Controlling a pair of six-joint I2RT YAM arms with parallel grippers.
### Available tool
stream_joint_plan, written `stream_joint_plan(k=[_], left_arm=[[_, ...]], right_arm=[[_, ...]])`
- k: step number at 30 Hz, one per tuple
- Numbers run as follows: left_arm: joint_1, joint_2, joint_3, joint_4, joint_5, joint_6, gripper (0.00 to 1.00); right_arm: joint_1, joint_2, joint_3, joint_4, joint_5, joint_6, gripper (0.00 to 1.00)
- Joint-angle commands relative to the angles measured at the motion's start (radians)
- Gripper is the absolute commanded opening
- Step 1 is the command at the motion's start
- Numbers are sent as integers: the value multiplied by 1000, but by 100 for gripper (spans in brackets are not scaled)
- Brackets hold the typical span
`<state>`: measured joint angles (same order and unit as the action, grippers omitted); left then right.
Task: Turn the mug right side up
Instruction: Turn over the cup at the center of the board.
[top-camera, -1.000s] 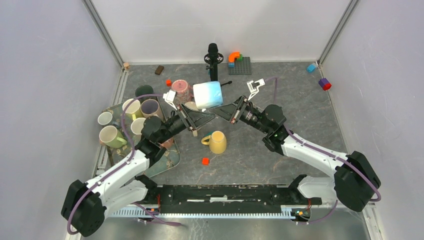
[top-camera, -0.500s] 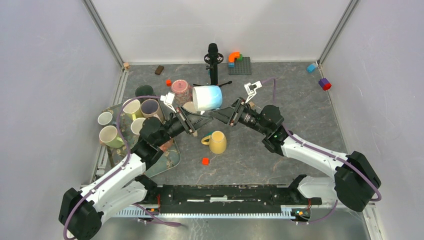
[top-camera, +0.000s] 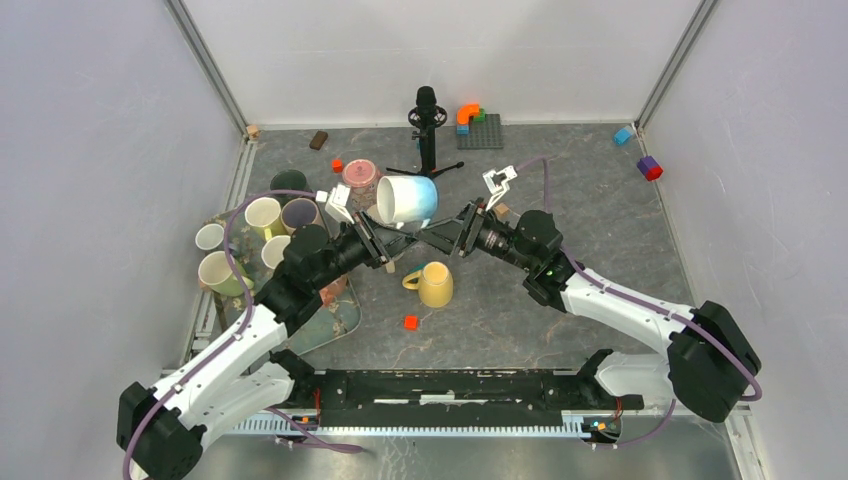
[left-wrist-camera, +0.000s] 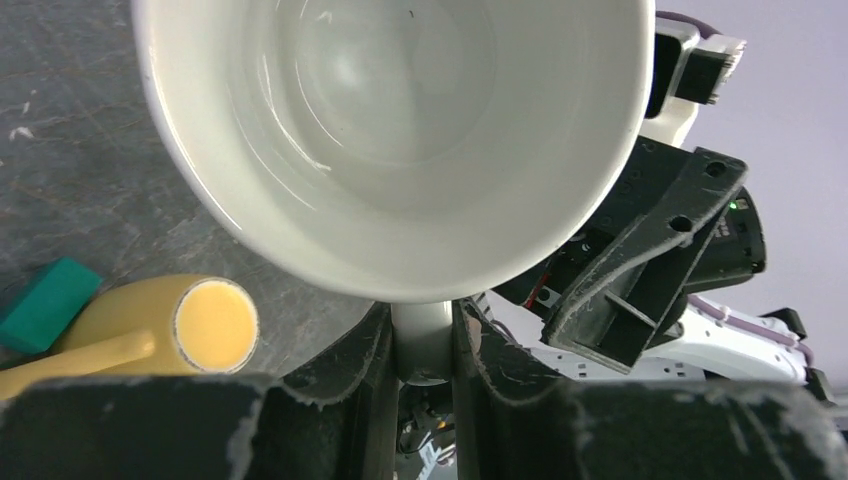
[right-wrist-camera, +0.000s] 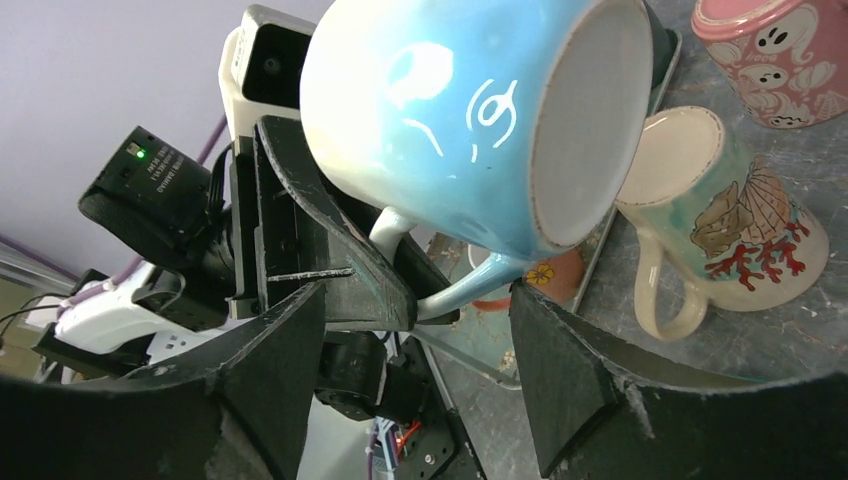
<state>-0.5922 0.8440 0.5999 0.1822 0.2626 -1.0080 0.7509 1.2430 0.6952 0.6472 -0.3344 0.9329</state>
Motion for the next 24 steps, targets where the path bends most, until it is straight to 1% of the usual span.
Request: stream_joint_plan(k=[1,6,11,18,24], left_arm=[[1,-27,86,-15,-43,100,2],[2,-32,118,-90,-73,128,2],[1,-47,138,-151,-103,153,2],[1,-69,178,-265,-151,189,2],[1,-107,240,-414,-255,233,2]], right_arm=[[5,7,7,6,20,-50,75],[4,5,15,-60,48,-88,88],[5,-20,23,-132,81,-139,96],[5,-56,36,-244,132,-209,98],[4,-98,58,-359,192,-290,98]])
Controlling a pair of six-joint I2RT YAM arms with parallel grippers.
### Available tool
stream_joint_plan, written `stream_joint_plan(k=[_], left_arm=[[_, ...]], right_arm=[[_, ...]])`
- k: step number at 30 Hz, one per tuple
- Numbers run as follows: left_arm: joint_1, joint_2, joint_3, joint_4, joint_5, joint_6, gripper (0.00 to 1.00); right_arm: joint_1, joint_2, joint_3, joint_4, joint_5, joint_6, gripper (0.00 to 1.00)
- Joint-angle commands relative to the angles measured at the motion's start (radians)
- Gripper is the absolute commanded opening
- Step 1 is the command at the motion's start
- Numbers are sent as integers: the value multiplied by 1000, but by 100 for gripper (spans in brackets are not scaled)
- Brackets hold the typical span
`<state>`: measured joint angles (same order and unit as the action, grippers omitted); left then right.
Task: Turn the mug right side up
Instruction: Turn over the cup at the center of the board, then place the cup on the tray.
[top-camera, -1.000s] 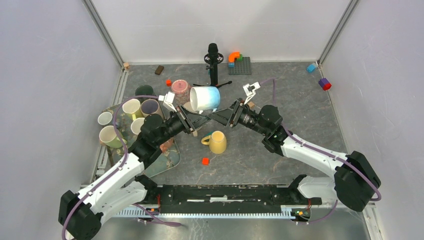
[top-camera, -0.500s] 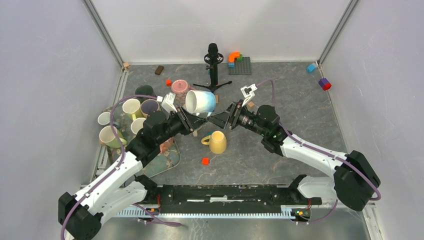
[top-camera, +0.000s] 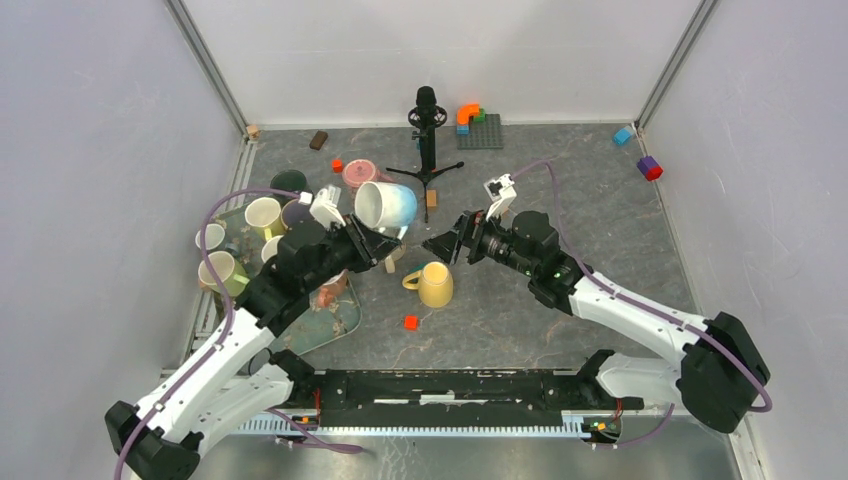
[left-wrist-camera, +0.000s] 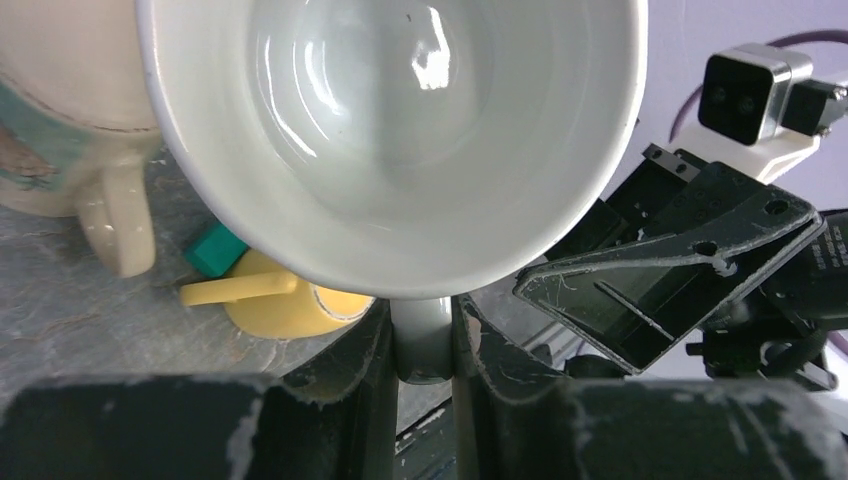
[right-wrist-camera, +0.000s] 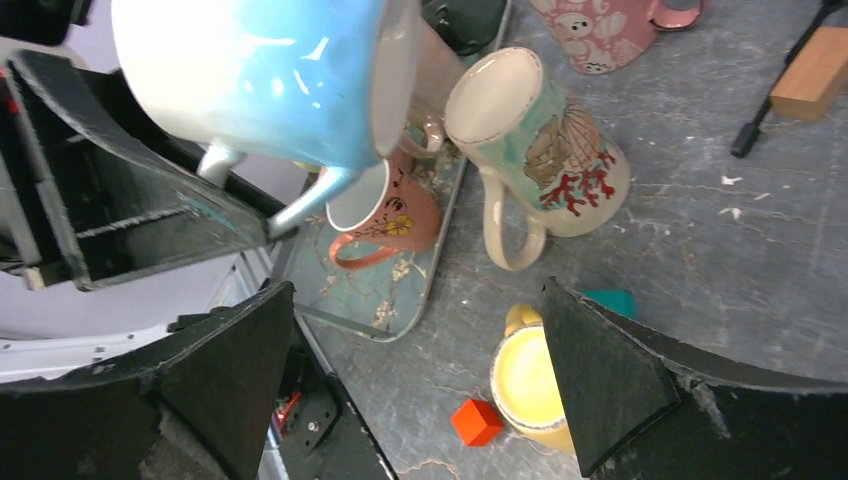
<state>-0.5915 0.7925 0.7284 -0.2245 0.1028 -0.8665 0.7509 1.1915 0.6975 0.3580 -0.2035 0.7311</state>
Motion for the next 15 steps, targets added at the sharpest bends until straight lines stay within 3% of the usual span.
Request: stream_joint_plan(k=[1,15], left_arm=[[1,-65,126,-42,-113,101,2],[0,-191,253,-493,-546,113,2]], right_arm=[[3,-52,61,-86,71,-101,98],[-5,-92,128,-280,125,-270,98]])
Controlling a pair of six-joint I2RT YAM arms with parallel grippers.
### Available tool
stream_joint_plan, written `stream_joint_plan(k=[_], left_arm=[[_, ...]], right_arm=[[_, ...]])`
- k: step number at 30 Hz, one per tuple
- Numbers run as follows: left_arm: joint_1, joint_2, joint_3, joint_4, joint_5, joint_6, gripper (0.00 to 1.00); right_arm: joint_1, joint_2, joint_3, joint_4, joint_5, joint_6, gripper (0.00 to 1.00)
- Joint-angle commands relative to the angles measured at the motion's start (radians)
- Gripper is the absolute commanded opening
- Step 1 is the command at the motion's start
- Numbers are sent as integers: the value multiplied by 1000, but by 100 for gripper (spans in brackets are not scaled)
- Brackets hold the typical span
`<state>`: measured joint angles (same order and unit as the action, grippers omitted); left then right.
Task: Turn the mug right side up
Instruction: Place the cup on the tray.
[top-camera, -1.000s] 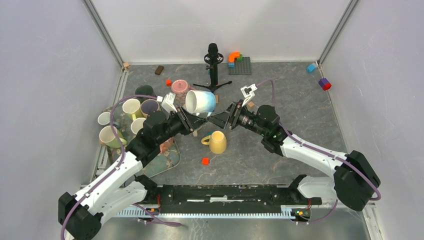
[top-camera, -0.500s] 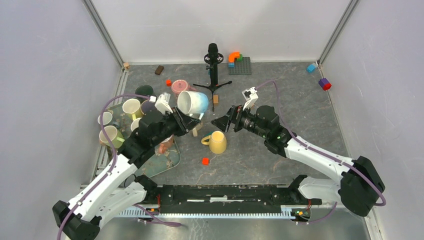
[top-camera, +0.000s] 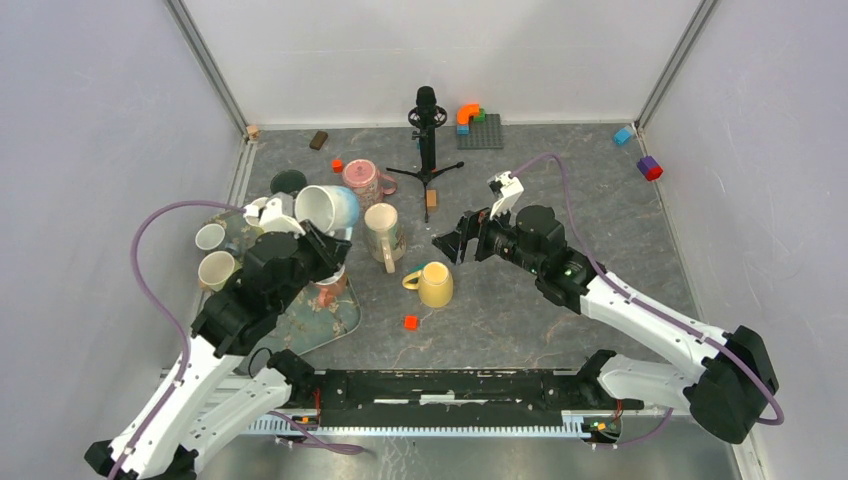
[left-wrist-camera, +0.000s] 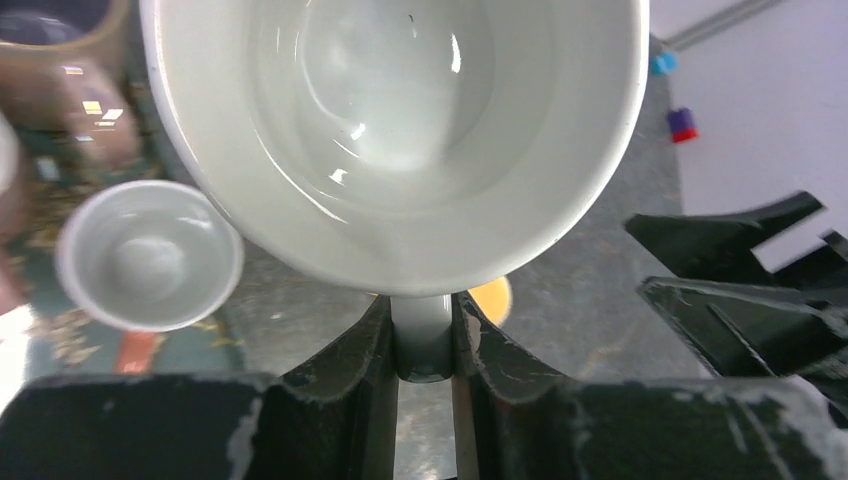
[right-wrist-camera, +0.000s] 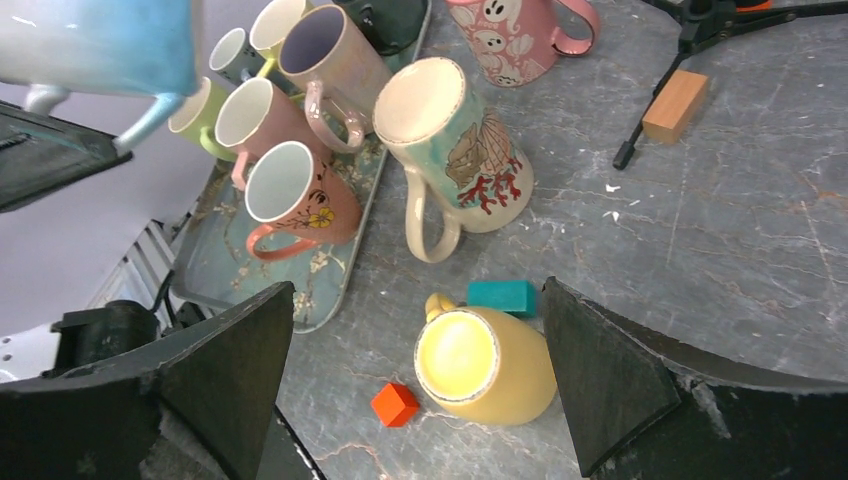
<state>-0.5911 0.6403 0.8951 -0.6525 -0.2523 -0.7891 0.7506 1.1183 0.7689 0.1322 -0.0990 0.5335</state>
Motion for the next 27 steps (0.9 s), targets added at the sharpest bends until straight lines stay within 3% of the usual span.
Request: stream_joint_plan(k=[1,14,20,27], left_arm=[[1,-46,90,-94,-222,30,2],[0,-76,171,-477,-497,-102,2],[0,-46,177,-655,-566,-243,2],[-1,-47,143,-750,-624,-372,2]], right_arm=[[-6,-19,60,-63,20,-82,98],[-34,1,73,-129,4,-176,98],[-59,13,69,-129,-20,-205,98],[-89,26,62,-171,-61,-238,98]])
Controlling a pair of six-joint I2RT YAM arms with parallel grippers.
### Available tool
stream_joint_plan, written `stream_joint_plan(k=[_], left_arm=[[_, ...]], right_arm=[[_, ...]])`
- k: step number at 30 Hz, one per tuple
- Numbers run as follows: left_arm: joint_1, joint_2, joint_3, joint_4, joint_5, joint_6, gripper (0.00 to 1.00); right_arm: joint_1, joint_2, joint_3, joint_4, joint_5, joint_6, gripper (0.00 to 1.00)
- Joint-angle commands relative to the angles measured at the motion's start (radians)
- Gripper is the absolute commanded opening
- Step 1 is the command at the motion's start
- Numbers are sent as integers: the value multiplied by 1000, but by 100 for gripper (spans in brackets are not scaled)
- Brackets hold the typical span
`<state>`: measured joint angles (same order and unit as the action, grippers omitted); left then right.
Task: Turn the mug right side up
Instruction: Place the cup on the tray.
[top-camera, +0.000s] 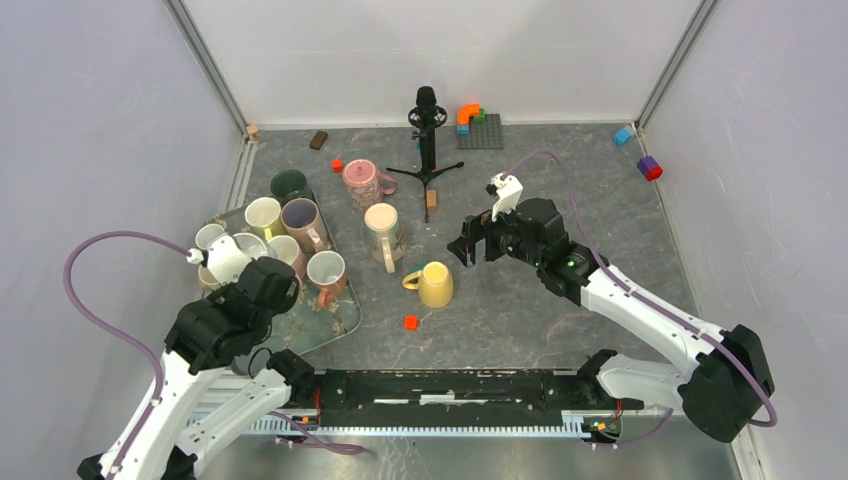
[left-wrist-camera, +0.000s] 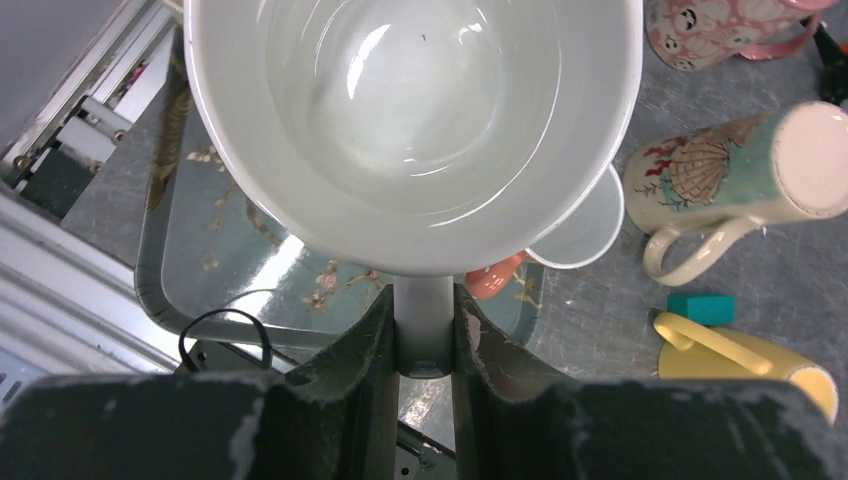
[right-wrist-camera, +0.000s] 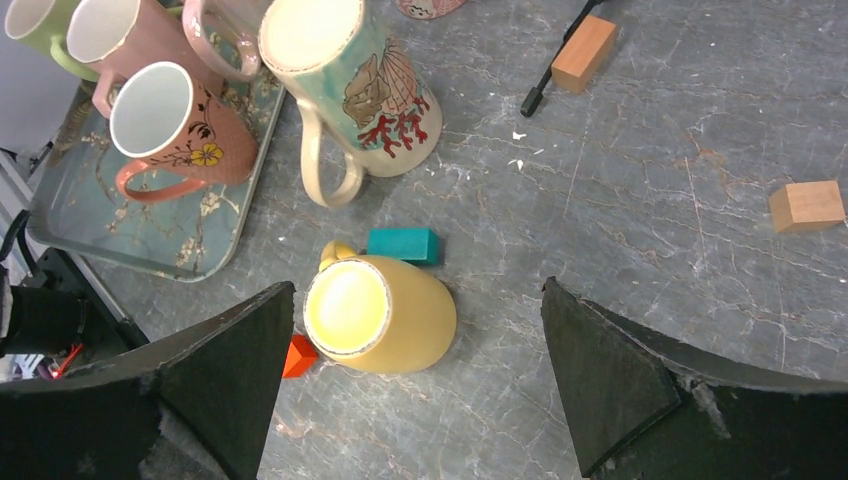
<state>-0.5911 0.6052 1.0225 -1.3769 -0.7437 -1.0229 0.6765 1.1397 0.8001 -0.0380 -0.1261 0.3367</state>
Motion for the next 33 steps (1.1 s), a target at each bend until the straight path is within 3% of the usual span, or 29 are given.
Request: stream_joint_plan(k=[1,17,33], left_arm=[[0,-6,10,-38,-135,-156,2],[-1,45,-171,-18,-109,-357,2],[2,41,-408,146,-34,-466,2]], right_arm=[[-20,7,29,0,-39,-48,98],[-43,27,22,-36,-36,-140,98],[-43,20,10,-42,-48,-146,98]])
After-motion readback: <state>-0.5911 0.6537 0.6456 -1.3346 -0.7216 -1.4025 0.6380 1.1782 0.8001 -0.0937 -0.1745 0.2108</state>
